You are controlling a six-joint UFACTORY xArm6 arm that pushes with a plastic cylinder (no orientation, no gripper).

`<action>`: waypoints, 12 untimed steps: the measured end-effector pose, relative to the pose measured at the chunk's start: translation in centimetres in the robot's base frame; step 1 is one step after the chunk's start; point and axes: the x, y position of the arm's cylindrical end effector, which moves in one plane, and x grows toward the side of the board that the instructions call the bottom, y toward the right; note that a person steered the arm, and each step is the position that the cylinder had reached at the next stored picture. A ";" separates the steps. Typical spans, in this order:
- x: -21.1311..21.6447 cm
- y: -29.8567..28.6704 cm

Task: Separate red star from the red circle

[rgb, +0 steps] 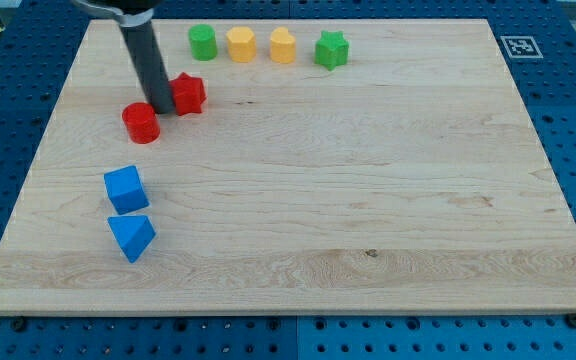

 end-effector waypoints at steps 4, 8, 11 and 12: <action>-3.9 -1.5; 0.1 0.6; -0.9 0.1; -2.4 0.1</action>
